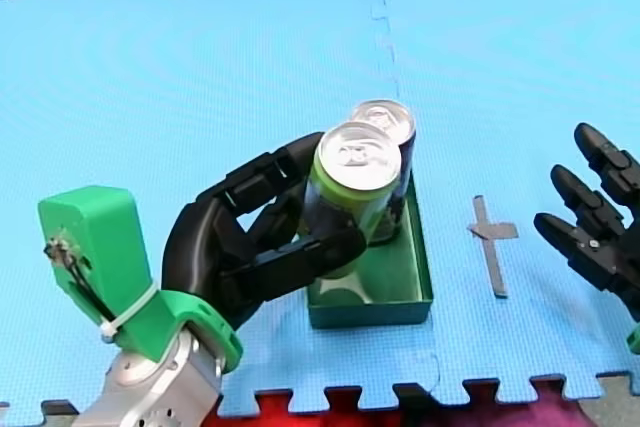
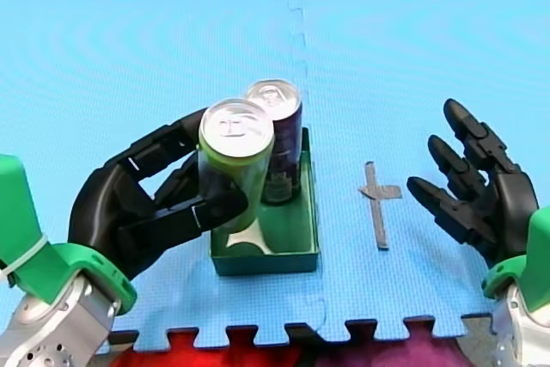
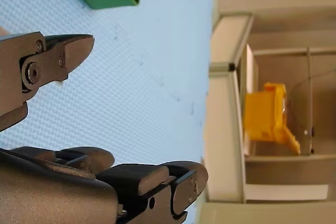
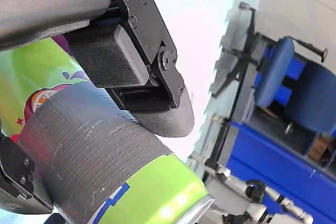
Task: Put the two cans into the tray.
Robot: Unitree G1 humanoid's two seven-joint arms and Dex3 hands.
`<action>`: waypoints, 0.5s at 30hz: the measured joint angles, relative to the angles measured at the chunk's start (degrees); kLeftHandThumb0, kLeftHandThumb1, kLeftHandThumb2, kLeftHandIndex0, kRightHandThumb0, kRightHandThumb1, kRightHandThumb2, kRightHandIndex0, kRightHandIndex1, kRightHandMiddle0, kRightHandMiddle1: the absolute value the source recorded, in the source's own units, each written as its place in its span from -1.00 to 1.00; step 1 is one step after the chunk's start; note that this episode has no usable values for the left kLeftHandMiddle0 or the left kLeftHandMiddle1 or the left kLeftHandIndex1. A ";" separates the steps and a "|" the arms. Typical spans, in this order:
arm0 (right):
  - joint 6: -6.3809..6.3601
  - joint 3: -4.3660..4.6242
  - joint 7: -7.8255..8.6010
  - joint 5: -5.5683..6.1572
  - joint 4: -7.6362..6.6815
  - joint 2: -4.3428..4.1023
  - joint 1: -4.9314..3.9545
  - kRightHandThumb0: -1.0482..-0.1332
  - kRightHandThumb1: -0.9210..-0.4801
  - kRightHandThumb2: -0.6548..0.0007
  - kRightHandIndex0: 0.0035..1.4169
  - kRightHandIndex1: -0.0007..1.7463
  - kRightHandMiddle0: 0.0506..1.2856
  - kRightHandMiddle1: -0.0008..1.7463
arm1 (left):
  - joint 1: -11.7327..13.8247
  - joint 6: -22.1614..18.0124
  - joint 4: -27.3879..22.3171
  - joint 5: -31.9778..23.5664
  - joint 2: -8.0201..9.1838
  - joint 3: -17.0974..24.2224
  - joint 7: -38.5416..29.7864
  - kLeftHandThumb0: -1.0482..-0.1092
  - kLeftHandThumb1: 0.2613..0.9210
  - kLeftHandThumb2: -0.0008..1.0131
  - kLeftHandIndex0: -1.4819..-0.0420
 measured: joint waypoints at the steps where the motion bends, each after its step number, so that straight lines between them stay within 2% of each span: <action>1: 0.00 0.00 0.02 0.00 0.00 0.00 0.00 -0.71 -0.98 1.00 -0.45 -1.00 -0.49 -1.00 | -0.01 0.01 0.02 0.02 -0.05 -0.01 0.00 0.35 0.67 -1.00 -0.74; 15: 0.00 0.04 -0.02 -0.01 -0.20 0.23 0.08 -0.70 -0.98 1.00 -0.46 -1.00 -0.50 -1.00 | -0.07 0.14 0.51 0.80 -1.00 -0.82 0.12 0.35 0.67 -1.00 -0.74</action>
